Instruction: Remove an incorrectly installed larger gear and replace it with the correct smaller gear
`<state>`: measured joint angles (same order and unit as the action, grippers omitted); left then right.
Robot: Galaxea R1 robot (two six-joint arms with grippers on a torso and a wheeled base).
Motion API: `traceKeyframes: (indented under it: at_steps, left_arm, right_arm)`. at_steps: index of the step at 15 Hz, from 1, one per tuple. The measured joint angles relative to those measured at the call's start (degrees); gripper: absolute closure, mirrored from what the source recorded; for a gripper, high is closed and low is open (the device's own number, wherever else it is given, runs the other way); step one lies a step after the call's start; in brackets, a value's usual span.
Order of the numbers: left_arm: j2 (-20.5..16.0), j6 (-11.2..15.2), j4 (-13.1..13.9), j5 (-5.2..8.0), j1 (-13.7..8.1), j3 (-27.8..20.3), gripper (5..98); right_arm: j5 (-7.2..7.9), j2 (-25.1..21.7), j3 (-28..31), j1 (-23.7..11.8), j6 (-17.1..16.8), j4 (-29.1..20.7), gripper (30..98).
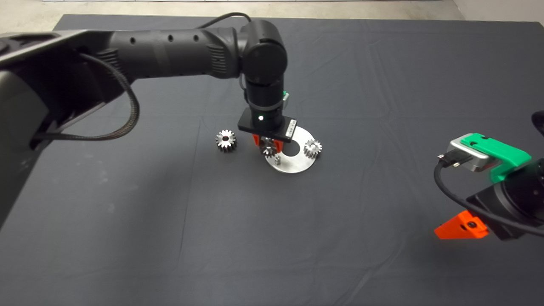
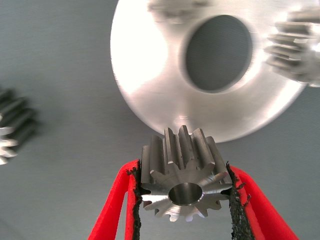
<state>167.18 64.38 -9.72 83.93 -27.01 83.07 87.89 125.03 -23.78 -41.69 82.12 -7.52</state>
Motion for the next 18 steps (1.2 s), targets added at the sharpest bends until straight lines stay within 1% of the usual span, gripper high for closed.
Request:
traceKeyframes:
  at_steps: [2, 3, 4, 9, 11, 16, 18]
  left_arm:
    - [0.16, -0.21, 1.0, 0.05, 0.01, 0.0, 70.0]
    - [0.13, -0.21, 1.13, 0.52, 0.01, 0.11, 70.0]
    - [0.14, -0.21, 1.13, 0.6, 0.01, 0.21, 70.2]
    - [0.97, -0.22, 1.41, 0.09, 0.2, 0.2, 70.1]
    - [0.66, -0.21, 1.43, 0.44, 0.37, 0.34, 70.2]
    - [0.88, 0.15, 1.43, 0.29, 0.48, 0.56, 70.5]
    - [0.96, 0.23, 1.56, 0.18, 0.48, 1.58, 70.5]
  right_arm:
    - [0.02, -0.02, 0.0, 0.0, 0.0, 0.0, 30.8]
    - [-0.05, 0.06, 0.0, 0.0, 0.0, 0.0, 30.8]
    - [-0.09, 0.07, 0.0, 0.0, 0.0, 0.0, 30.8]
    - [-0.05, 0.05, 0.06, 0.0, 0.0, 0.0, 30.8]
    - [-0.05, 0.05, 0.04, 0.0, 0.02, 0.0, 30.8]
    - [-0.02, 0.05, 0.04, 0.0, 0.0, 0.0, 30.8]
    - [-0.05, 0.05, 0.04, 0.0, 0.0, 0.0, 30.8]
